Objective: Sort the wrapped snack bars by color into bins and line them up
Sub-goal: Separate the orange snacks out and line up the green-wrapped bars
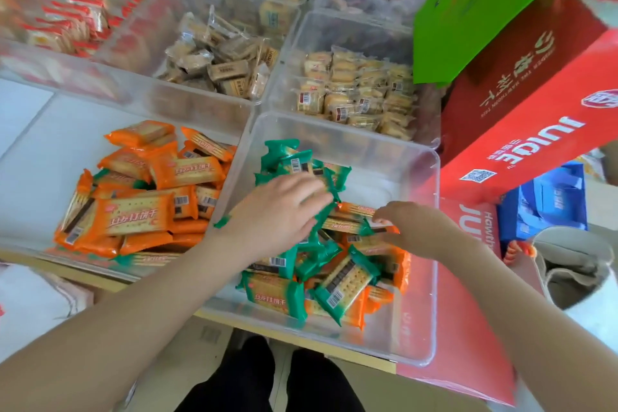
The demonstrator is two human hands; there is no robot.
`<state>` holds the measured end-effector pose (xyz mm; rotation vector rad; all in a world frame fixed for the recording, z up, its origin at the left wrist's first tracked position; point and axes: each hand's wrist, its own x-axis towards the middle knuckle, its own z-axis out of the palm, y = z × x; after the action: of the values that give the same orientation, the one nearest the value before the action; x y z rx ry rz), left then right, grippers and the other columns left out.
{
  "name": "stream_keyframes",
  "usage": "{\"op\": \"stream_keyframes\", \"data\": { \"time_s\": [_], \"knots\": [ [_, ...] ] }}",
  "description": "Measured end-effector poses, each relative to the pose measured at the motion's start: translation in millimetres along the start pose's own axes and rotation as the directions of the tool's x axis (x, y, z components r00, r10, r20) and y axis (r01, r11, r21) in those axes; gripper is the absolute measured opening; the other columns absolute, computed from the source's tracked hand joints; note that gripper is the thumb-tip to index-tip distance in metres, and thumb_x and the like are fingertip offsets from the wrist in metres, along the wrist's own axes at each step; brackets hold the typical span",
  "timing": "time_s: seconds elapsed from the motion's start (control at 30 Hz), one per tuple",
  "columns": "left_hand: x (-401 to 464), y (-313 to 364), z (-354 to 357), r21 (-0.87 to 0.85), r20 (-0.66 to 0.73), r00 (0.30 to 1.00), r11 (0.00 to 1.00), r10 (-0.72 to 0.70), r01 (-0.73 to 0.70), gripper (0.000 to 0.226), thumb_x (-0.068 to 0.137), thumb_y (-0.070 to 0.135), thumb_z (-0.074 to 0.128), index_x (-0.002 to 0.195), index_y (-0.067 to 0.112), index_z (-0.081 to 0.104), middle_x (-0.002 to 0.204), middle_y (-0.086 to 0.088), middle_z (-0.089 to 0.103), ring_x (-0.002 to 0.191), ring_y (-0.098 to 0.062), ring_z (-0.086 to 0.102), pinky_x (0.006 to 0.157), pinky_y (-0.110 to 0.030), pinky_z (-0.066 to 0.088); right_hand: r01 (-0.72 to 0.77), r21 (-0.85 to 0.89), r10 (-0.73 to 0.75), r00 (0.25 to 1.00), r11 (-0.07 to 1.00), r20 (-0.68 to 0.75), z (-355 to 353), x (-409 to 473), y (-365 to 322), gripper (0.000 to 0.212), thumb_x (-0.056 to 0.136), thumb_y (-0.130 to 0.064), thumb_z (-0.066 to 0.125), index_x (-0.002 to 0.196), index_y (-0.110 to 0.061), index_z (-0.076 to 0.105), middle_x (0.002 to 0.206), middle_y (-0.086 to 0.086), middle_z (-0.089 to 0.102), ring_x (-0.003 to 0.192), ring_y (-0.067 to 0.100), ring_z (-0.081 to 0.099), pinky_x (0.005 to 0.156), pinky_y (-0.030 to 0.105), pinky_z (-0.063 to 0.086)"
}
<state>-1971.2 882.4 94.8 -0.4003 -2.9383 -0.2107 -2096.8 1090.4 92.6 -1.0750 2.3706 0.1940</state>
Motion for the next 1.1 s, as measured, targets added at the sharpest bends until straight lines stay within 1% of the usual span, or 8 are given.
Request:
{"op": "stream_keyframes", "data": {
  "time_s": [0.1,0.2,0.33,0.47,0.6,0.8,0.93,1.1],
  "knots": [
    [18,16,12,-0.017,0.206,0.971,0.992,0.122,-0.121,0.041,0.074,0.029,0.076,0.111,0.015,0.066,0.123,-0.013,0.060,0.116,-0.033,0.055,0.098,-0.048,0.042,0.066,-0.179,-0.051,0.995,0.982,0.085,8,8,-6,0.044,0.089,-0.049,0.052,0.124,-0.022,0.049,0.120,-0.001,0.056,0.113,0.021,0.054,0.087,0.035,0.047],
    [22,17,25,0.058,0.361,0.930,0.993,0.076,-0.104,0.050,0.079,0.040,0.068,0.124,0.020,0.060,0.140,-0.010,0.046,0.131,-0.031,0.039,0.110,-0.046,0.025,0.071,-0.299,-0.035,0.992,0.951,0.125,19,12,-6,0.047,0.083,-0.040,0.063,0.121,-0.020,0.044,0.114,0.000,0.059,0.106,0.023,0.059,0.080,0.035,0.048],
    [17,14,25,0.132,0.394,0.918,0.991,-0.050,-0.003,0.057,0.069,0.048,0.075,0.115,0.014,0.065,0.128,-0.008,0.057,0.123,-0.027,0.050,0.108,-0.042,0.031,0.107,-0.347,-0.111,0.994,0.932,0.010,22,13,-4,0.028,0.088,-0.022,0.053,0.115,-0.018,0.047,0.112,0.000,0.062,0.105,0.024,0.060,0.080,0.032,0.044],
    [12,14,27,-0.048,0.349,0.924,0.981,-0.158,0.186,0.067,0.089,0.052,0.047,0.144,0.019,0.029,0.152,0.001,0.026,0.143,-0.016,0.013,0.110,-0.024,-0.003,0.174,-0.106,-0.186,0.976,0.979,-0.116,-1,1,9,0.022,0.083,-0.029,0.053,0.101,-0.017,0.058,0.099,0.002,0.063,0.096,0.023,0.058,0.075,0.029,0.044],
    [21,33,15,-0.348,0.304,0.937,0.896,-0.171,0.277,0.072,0.084,0.056,0.054,0.143,0.021,0.032,0.149,0.003,0.031,0.138,-0.012,0.025,0.115,-0.028,0.020,0.303,0.275,-0.231,0.936,0.912,-0.264,-21,-7,23,0.007,0.082,-0.009,0.058,0.083,-0.009,0.065,0.066,-0.012,0.052,0.069,0.013,0.050,0.066,0.020,0.035],
    [37,68,22,-0.641,0.308,0.874,0.597,-0.376,0.483,0.045,0.084,0.035,0.064,0.124,0.016,0.052,0.109,0.008,0.060,0.100,-0.009,0.057,0.082,-0.014,0.044,0.374,0.424,-0.223,0.904,0.825,-0.364,-24,6,10,0.007,0.088,-0.015,0.060,0.085,-0.010,0.065,0.071,-0.002,0.057,0.063,0.011,0.049,0.058,0.017,0.035],
    [24,60,16,-0.711,0.216,0.733,0.411,-0.645,0.571,0.022,0.087,0.025,0.061,0.107,0.027,0.054,0.091,0.019,0.057,0.080,-0.003,0.058,0.069,-0.014,0.047,0.156,0.783,0.119,0.952,0.602,-0.282,-18,30,10,0.025,0.096,-0.019,0.046,0.088,-0.002,0.062,0.085,0.011,0.064,0.078,0.021,0.058,0.081,0.034,0.046],
    [-3,49,3,-0.890,0.189,0.443,0.038,-0.876,0.455,0.014,0.092,0.021,0.053,0.105,0.028,0.055,0.097,0.008,0.063,0.084,-0.002,0.061,0.070,-0.022,0.050,-0.057,0.259,0.019,0.989,0.964,0.144,5,67,4,0.038,0.097,-0.021,0.043,0.131,-0.002,0.045,0.129,0.015,0.054,0.108,0.027,0.054,0.084,0.027,0.041]
  ]
}}
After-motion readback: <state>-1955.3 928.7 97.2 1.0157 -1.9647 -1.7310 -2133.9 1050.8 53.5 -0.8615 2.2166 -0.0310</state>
